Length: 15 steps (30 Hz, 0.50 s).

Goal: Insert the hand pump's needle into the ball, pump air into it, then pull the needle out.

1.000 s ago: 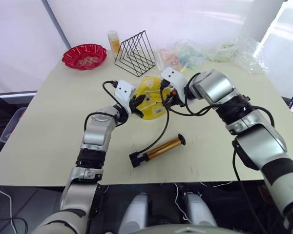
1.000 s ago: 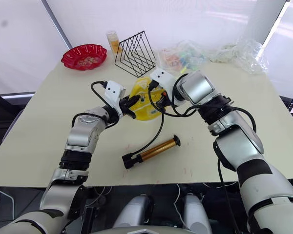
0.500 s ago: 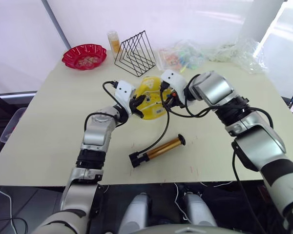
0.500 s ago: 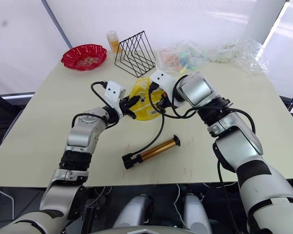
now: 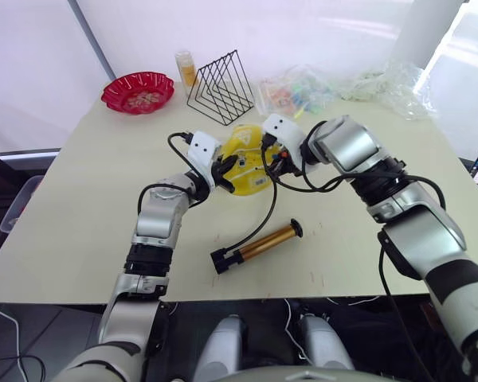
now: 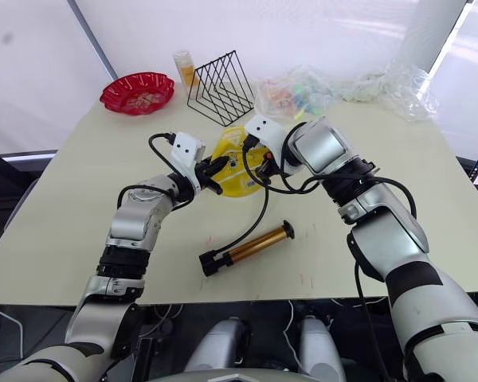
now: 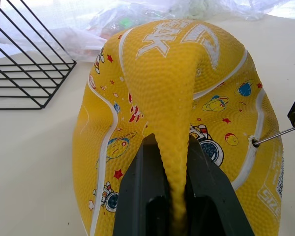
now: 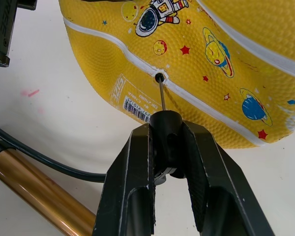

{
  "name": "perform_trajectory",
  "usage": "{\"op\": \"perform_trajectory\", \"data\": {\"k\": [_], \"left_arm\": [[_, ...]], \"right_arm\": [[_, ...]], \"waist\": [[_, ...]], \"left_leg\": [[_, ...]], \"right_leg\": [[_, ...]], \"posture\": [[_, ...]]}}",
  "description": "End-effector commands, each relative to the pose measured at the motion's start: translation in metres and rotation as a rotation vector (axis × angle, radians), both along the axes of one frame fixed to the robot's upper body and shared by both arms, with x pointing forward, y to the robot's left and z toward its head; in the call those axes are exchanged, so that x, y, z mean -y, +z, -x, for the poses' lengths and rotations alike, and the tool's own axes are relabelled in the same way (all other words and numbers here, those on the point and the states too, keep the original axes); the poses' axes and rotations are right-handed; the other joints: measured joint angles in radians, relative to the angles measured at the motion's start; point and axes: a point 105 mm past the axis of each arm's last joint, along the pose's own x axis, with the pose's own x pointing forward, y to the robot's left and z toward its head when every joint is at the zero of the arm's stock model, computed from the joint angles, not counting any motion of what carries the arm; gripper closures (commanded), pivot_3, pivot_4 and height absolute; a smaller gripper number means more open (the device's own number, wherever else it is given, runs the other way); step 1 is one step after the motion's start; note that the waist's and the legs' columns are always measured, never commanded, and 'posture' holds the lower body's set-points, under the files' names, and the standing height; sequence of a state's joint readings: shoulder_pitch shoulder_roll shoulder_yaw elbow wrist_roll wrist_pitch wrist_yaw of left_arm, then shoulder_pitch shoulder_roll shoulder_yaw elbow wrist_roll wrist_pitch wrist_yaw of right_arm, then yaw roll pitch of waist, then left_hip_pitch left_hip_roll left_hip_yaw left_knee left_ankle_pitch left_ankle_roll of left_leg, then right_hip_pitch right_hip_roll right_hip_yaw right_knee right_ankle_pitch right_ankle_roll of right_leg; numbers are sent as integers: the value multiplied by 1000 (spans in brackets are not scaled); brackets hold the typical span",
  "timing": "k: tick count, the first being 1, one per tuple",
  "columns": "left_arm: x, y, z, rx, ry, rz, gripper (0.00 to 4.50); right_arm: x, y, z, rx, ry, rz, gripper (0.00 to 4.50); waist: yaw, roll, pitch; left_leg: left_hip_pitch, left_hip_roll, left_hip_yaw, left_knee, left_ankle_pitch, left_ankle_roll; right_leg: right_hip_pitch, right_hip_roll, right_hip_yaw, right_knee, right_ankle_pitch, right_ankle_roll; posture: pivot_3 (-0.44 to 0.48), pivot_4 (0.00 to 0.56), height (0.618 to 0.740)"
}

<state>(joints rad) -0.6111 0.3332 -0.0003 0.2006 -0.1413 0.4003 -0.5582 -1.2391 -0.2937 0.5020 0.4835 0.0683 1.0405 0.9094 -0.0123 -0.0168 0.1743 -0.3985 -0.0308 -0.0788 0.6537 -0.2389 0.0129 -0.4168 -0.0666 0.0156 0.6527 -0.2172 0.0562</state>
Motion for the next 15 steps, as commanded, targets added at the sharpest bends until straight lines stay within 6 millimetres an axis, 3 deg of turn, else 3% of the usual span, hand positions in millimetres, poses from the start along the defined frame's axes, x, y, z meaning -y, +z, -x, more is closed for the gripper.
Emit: {"op": "perform_trajectory", "data": {"k": [1, 15], "left_arm": [[12, 0, 6, 4, -50, 2, 4482], [26, 0, 22, 3, -180, 28, 4482]], "right_arm": [[-1, -1, -2, 7, -7, 29, 4192], [-21, 9, 0, 12, 34, 74, 4192]], "waist": [[0, 0, 0], [-11, 0, 0]], "left_leg": [[0, 0, 0, 0, 0, 0], [1, 0, 0, -1, 0, 0]], "right_leg": [[0, 0, 0, 0, 0, 0], [0, 0, 0, 0, 0, 0]], "posture": [[0, 150, 737], [0, 150, 737]]}}
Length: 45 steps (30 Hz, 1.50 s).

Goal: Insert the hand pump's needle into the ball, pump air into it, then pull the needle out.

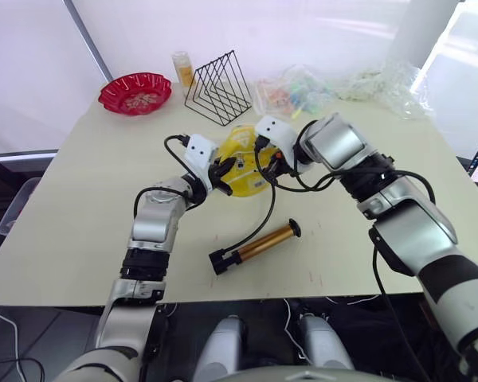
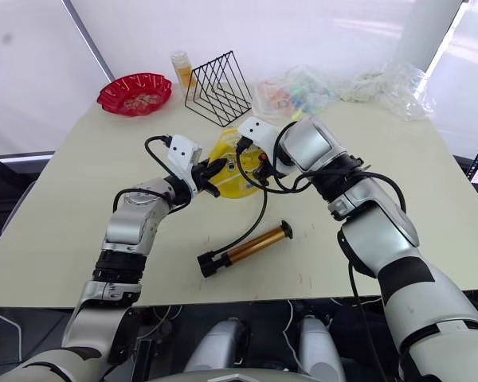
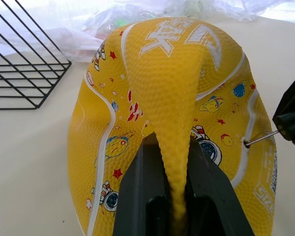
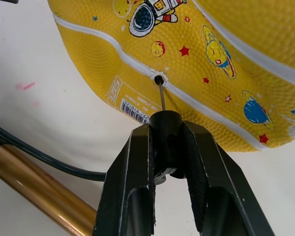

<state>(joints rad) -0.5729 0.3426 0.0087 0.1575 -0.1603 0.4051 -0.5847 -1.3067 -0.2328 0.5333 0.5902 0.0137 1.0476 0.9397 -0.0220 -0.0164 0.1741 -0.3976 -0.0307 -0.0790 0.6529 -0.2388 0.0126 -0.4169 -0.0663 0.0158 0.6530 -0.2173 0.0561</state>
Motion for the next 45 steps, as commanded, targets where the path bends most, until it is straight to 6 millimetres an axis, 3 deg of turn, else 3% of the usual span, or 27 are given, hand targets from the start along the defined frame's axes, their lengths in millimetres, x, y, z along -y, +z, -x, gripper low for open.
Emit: {"op": "perform_trajectory", "data": {"k": [1, 13, 31, 45], "left_arm": [[29, 3, 16, 9, -163, 15, 4482], [35, 4, 20, 1, -199, 37, 4482], [30, -7, 21, -53, -172, 64, 4482], [32, -15, 24, -76, -169, 68, 4482]], "right_arm": [[-11, 10, 2, 35, 39, 15, 4192], [-33, 13, 5, 57, 119, 65, 4192], [-70, -2, 7, 71, 175, 68, 4192], [-87, -14, 12, 124, 256, 95, 4192]], "waist": [[-5, 0, 0], [-15, 0, 0], [-24, 0, 0], [-38, 1, -2]], "left_leg": [[0, 0, 0, 0, 0, 0], [0, 0, -1, -1, 0, 0], [3, 0, -1, -2, 1, -1], [6, 1, 0, -3, 1, -2]], "right_leg": [[0, 0, 0, 0, 0, 0], [0, 0, 0, 0, 0, 0], [0, 1, 1, 3, 0, 0], [0, 1, 2, 5, -1, -1]], "posture": [[0, 150, 737], [0, 150, 737], [0, 150, 737], [0, 150, 737]]}}
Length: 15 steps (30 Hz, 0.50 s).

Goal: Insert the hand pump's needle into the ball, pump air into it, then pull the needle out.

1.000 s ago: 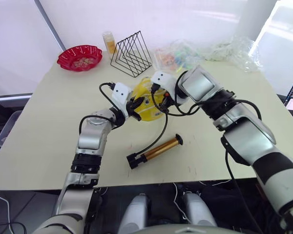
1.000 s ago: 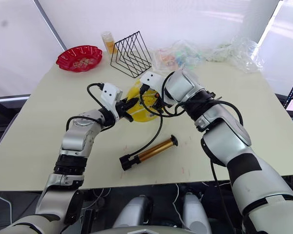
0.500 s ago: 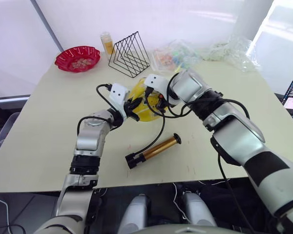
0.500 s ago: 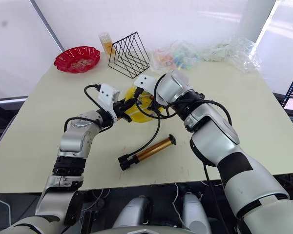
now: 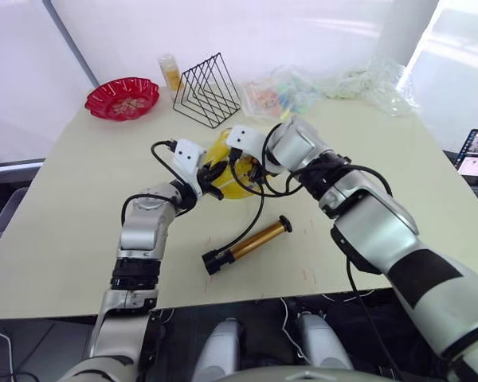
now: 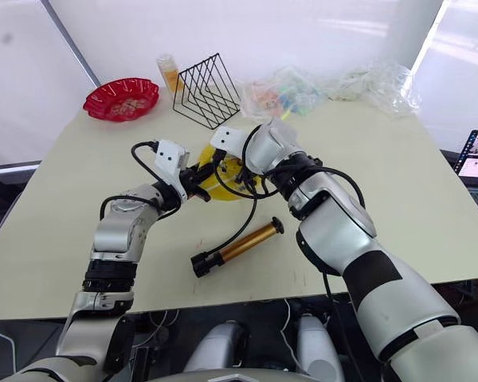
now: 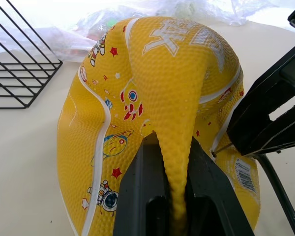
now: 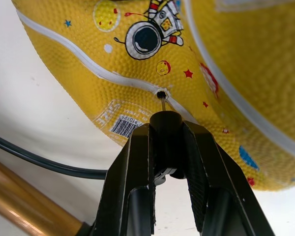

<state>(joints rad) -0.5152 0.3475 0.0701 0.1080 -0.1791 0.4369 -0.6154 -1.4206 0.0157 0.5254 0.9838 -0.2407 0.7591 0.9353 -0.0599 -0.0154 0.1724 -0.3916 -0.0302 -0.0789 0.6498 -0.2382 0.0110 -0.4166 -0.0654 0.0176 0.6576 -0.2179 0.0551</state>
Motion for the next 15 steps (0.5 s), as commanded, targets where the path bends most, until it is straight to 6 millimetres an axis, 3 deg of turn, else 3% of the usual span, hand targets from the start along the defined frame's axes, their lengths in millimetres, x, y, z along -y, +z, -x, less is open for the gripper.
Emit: {"op": "perform_trajectory", "data": {"k": [1, 15], "left_arm": [[47, -10, 15, -46, -189, 31, 4482], [46, -16, 16, -61, -186, 32, 4482]], "right_arm": [[-42, 4, 20, -13, 122, -86, 4192], [-45, 9, 21, -169, -48, -253, 4192]], "waist": [[-1, 0, 0], [-3, 0, -1]], "left_leg": [[0, 0, 0, 0, 0, 0], [5, 0, 0, -2, 0, 0]], "right_leg": [[0, 0, 0, 0, 0, 0], [3, 0, 1, 1, -1, -1]], "posture": [[0, 150, 737], [0, 150, 737]]}}
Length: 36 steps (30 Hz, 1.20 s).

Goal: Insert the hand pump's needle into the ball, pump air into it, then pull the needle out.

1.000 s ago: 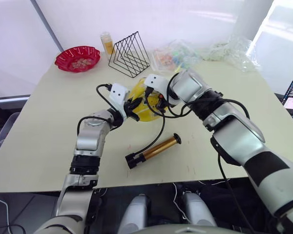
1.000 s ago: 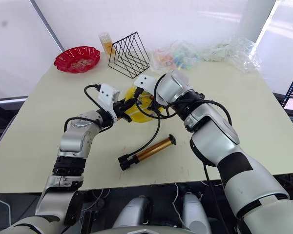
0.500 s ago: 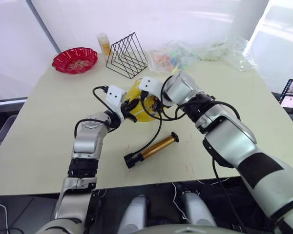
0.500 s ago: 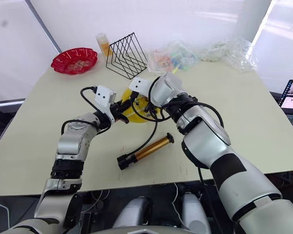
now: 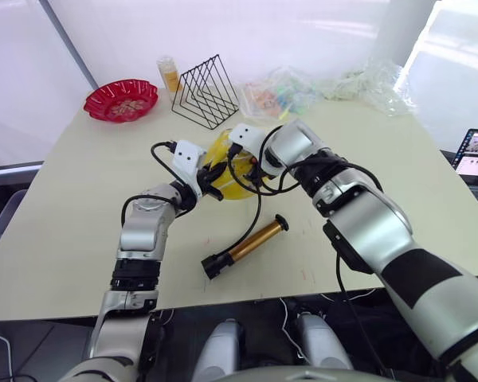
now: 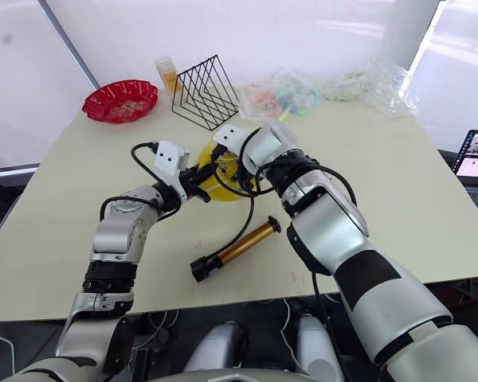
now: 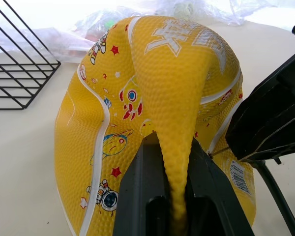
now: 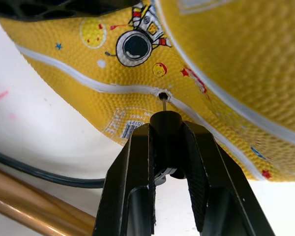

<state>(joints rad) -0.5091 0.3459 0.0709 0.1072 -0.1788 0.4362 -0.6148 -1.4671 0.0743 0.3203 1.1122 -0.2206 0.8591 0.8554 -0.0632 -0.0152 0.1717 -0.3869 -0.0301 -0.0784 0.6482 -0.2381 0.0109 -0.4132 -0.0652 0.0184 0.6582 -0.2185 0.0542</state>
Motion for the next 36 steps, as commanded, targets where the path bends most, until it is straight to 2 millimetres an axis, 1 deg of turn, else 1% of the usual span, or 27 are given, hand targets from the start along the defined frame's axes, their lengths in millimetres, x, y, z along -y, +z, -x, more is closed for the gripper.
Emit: {"op": "perform_trajectory", "data": {"k": [1, 4, 9, 12, 14, 17, 26, 27, 28, 29, 30, 31, 32, 36], "left_arm": [[46, -14, 15, -57, -187, 31, 4482], [42, -17, 15, -62, -180, 27, 4482], [32, -20, 11, -68, -153, 15, 4482], [27, -21, 7, -68, -141, 7, 4482], [24, -21, 4, -66, -134, 4, 4482], [20, -21, -1, -63, -125, -2, 4482], [21, -23, -4, -61, -136, -5, 4482], [21, -24, -4, -61, -137, -5, 4500], [22, -24, -4, -61, -138, -5, 4500], [22, -24, -4, -61, -139, -5, 4500], [22, -24, -4, -62, -141, -5, 4500], [23, -25, -4, -63, -142, -5, 4500], [23, -25, -4, -64, -144, -5, 4500], [22, -28, -4, -68, -141, -5, 4500]], "right_arm": [[-45, 12, 20, -27, 109, -139, 4192], [-43, 12, 17, -9, 110, -144, 4192], [-37, 10, 10, 96, 185, -91, 4192], [-35, 10, 11, 100, 217, -86, 4192], [-33, 11, 10, 137, 258, -51, 4192], [-26, 12, 8, 125, 243, -60, 4192], [-16, 16, 6, 140, 234, -58, 4192], [-16, 15, 6, 141, 235, -56, 3362], [-15, 15, 6, 143, 233, -55, 3088], [-15, 15, 6, 143, 231, -55, 2906], [-14, 14, 6, 144, 230, -53, 2431], [-12, 14, 5, 144, 227, -51, 2112], [-10, 13, 5, 143, 224, -49, 1642], [-1, 15, 2, 148, 217, -48, 1642]], "waist": [[0, 0, 0], [-1, 0, 0], [-5, 0, 0], [-6, 0, 0], [-6, 0, 0], [-4, 0, 0], [4, 0, 0], [5, 0, 0], [5, 0, 0], [8, 1, 1], [13, 1, 0], [20, 1, 1], [20, 1, 1], [24, 1, 1]], "left_leg": [[0, 0, 0, 0, 0, 0], [1, 0, 0, 0, 0, 0], [1, 0, 0, -1, 0, 0], [2, 0, 1, -1, 0, 0], [2, 0, 1, -1, 0, 0], [2, 0, 1, -1, 0, 0], [1, 0, 0, -1, 0, 0], [1, 0, 0, -1, 0, 0], [1, 0, 0, -1, 0, 0], [1, 0, 0, -1, 0, 0], [1, 0, 0, -1, 0, 0], [0, 0, 0, -1, 0, 0], [0, 0, 0, -1, 0, 0], [-1, -1, 0, -1, 0, 0]], "right_leg": [[0, 0, 0, 0, 0, 0], [1, 0, 0, 0, 0, 0], [1, 0, 0, 0, 0, 0], [1, 1, 1, 0, 0, 0], [1, 1, 1, 0, 0, 0], [1, 1, 0, 0, 0, 0], [1, 0, 0, 0, 0, 0], [1, 0, 0, 0, 0, 0], [1, 0, 0, 0, 0, 0], [1, 0, 0, 0, 0, 0], [1, 0, 0, 0, 0, 0], [1, 0, 0, 0, 0, 0], [1, 0, 0, -1, 0, 0], [1, -1, -1, -1, 0, 0]], "posture": [[0, 150, 737], [0, 150, 737], [0, 150, 737], [0, 150, 737], [0, 150, 737], [0, 150, 737], [0, 150, 737], [0, 150, 737], [0, 150, 737], [0, 150, 737], [0, 150, 737], [0, 150, 737], [0, 150, 737], [0, 150, 737]]}}
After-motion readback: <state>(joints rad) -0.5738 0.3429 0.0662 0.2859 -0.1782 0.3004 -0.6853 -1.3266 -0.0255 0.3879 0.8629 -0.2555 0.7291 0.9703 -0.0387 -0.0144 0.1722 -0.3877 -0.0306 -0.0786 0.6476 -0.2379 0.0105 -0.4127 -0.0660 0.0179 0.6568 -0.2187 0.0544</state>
